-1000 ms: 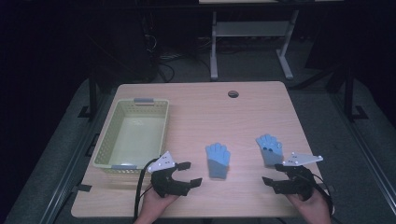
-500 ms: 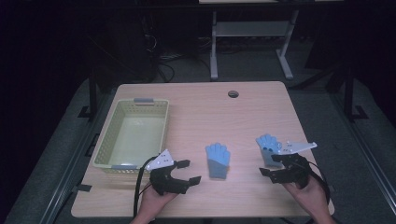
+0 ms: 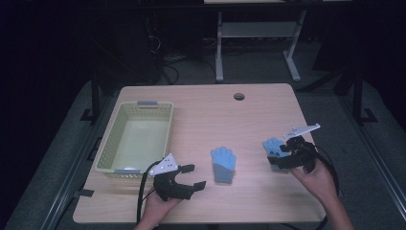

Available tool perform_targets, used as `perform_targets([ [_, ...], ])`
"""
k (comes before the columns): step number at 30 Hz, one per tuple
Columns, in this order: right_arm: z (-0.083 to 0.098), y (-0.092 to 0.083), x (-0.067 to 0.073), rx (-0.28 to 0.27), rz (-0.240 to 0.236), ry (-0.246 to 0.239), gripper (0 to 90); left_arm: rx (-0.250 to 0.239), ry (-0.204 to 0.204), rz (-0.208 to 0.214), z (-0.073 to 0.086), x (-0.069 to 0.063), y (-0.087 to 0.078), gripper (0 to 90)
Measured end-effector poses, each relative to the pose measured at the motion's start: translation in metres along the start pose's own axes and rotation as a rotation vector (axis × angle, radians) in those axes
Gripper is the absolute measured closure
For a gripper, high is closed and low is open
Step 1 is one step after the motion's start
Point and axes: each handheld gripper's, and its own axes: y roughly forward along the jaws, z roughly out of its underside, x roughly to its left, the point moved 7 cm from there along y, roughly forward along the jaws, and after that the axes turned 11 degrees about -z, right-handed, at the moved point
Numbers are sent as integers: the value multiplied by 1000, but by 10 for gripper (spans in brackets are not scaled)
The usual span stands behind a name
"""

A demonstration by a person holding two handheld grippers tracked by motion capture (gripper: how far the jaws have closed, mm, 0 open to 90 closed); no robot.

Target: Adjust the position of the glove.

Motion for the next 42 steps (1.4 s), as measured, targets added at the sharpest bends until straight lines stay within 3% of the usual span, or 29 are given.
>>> perform_targets([
  [10,-15,2,-15,30,30,2,328,-9,-20,10,-1,-3,-1,212],
  [19,-21,5,-32,37,42,55,340,-5,-14,1,-1,-2,-1,212],
  [29,-11,16,-48,120,78,109,347,-4,-6,3,-1,-3,-1,212],
  [38,5,30,-53,180,93,155,429,-12,-5,1,-1,-2,-2,213],
  [42,8,33,-54,201,111,163,515,-7,-8,0,0,-2,0,214],
])
